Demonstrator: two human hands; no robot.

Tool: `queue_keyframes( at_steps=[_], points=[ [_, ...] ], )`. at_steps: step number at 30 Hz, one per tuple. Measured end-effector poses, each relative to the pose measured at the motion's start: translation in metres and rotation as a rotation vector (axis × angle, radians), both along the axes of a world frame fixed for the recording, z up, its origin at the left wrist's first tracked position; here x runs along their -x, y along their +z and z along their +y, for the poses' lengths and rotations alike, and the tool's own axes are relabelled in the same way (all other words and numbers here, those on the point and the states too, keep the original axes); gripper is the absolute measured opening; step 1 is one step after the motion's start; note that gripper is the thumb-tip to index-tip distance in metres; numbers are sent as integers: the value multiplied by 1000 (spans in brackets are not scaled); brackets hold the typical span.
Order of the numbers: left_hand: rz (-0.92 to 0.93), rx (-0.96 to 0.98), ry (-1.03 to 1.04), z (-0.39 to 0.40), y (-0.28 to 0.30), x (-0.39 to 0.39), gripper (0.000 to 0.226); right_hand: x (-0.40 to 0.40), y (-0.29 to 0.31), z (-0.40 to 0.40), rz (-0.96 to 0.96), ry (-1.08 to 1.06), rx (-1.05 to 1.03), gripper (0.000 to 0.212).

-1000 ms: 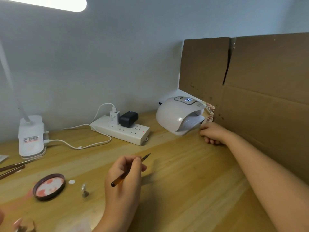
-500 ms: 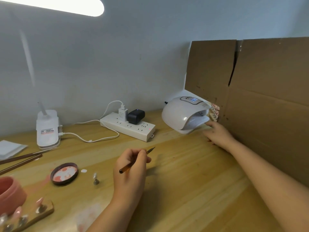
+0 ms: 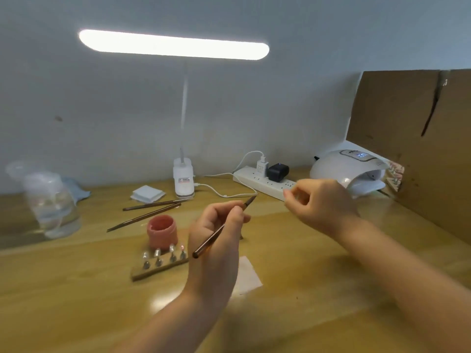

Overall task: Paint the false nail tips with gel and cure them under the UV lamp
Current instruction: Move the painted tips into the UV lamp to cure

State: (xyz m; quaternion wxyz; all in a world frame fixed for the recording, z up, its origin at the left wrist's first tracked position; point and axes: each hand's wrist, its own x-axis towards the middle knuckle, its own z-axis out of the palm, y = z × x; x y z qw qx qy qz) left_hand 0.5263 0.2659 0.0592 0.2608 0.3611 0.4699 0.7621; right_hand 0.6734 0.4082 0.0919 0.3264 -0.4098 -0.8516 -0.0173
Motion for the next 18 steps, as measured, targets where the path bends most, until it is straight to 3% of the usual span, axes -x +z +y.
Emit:
queue_keyframes(
  at_steps=[4,8,15,18],
  points=[
    [53,47,168,-49,4,64,22,58,-1,-36,-44,115,151,23],
    [102,108,325,-75,-2,122,15,107,-10,-61,-167,148,230,33],
    [13,237,338,-80,-31,158,14,121,-40,-66,-245,-28,493,22],
    [96,283,330,-75,-22,170,17,110,-57,-66,-225,33,433,34]
  ],
)
